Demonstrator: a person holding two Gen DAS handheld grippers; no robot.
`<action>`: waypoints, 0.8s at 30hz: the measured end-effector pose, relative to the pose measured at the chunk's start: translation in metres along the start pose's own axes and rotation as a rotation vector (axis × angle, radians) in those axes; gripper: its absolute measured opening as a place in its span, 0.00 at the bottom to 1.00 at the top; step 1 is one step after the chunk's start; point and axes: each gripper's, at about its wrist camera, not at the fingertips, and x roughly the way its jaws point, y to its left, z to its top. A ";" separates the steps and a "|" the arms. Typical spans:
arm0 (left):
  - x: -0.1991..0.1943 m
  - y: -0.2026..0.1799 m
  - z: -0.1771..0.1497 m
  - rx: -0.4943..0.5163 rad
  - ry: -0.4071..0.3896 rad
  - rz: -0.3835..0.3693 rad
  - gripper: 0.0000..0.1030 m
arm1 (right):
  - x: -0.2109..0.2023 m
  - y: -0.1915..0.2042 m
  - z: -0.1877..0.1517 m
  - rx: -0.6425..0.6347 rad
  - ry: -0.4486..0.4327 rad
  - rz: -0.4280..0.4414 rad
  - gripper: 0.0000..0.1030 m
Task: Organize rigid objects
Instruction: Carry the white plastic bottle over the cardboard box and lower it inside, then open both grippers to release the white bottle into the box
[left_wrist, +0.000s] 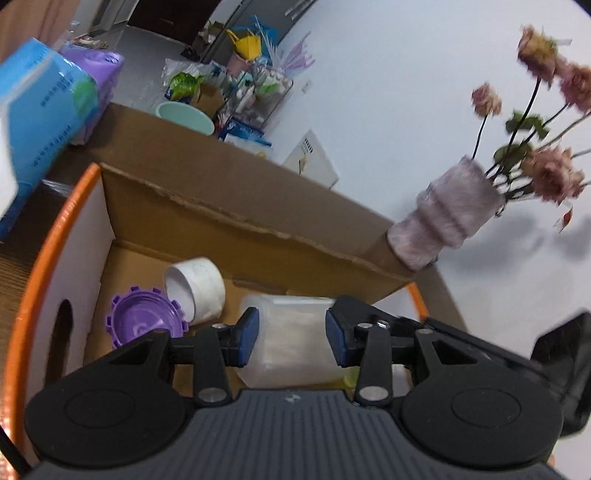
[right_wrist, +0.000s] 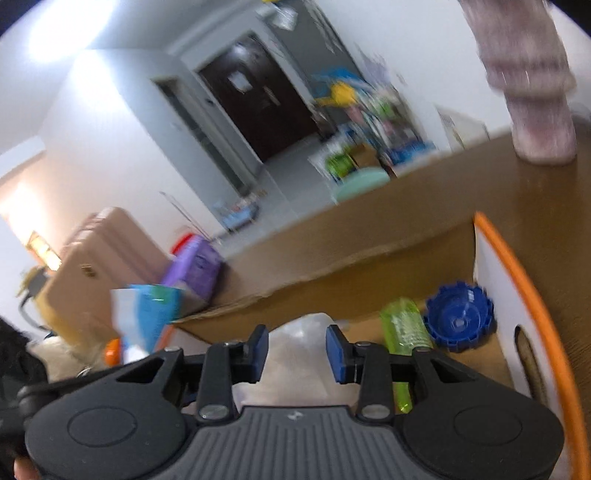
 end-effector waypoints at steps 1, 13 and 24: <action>-0.001 -0.002 -0.001 0.011 -0.010 0.007 0.44 | 0.002 -0.001 0.002 0.007 0.008 0.000 0.35; -0.015 -0.005 -0.002 0.014 -0.081 0.070 0.59 | -0.004 0.011 0.000 -0.080 -0.058 -0.059 0.62; -0.093 -0.027 0.004 0.172 -0.202 0.214 0.67 | -0.077 0.017 0.006 -0.334 -0.167 -0.270 0.82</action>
